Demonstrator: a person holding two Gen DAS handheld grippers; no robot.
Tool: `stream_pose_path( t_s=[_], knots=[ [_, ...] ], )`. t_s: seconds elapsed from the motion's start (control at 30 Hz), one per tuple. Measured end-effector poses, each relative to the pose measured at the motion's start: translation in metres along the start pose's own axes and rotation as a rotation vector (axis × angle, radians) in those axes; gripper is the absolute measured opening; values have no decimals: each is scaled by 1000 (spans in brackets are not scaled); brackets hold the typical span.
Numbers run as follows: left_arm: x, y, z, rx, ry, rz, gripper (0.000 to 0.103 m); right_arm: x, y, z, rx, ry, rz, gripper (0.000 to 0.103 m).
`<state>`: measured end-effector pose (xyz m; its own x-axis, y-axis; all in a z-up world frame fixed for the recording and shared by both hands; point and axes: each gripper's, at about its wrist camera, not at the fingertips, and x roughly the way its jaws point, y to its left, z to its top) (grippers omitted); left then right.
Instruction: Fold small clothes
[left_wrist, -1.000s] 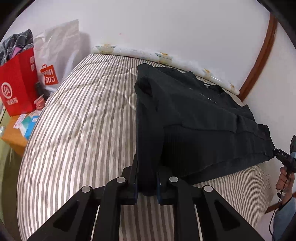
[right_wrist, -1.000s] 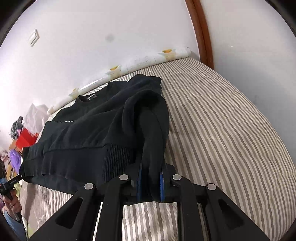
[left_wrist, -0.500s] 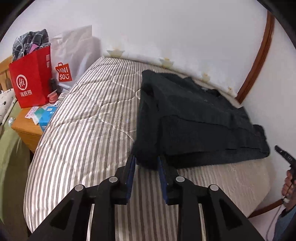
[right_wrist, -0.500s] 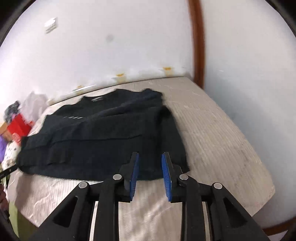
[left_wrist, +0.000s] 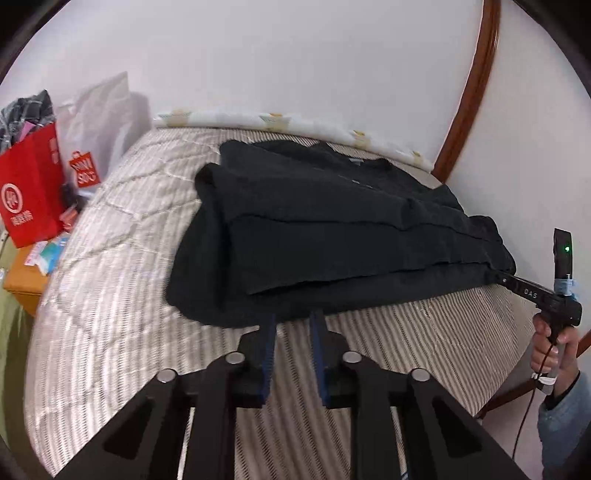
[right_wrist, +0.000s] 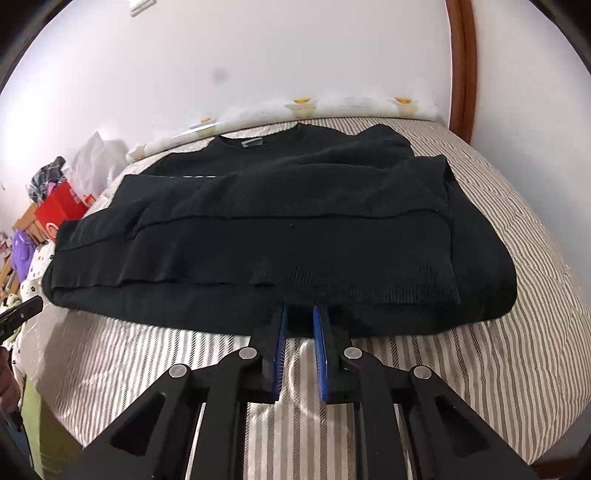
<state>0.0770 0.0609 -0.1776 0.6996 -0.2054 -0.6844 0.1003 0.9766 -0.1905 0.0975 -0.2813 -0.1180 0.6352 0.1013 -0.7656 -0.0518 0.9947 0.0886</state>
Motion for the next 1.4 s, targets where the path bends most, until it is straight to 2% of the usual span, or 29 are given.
stream_pose_path(
  t_s=[0.13,0.37,0.47,0.73,0.87,1.17,1.4],
  knots=[
    [22,-9,8,-21,50,-56,14,8,1,1,7,-5,-33,11],
    [50,-20,21,-22,79,-24,14,16,9,7,-15,17,-81,11],
    [55,-21,29,-30,92,-18,14,12,10,18,-17,-2,-82,11],
    [49,-20,49,9,12,43,14,34,6,47,21,-15,-87,11],
    [52,-19,62,16,-11,48,14,39,1,61,65,-28,-52,11],
    [74,-13,113,19,-74,50,14,64,-3,104,78,-50,-52,11],
    [103,-11,156,44,-73,62,14,91,-4,146,66,-46,-73,8]
  ],
)
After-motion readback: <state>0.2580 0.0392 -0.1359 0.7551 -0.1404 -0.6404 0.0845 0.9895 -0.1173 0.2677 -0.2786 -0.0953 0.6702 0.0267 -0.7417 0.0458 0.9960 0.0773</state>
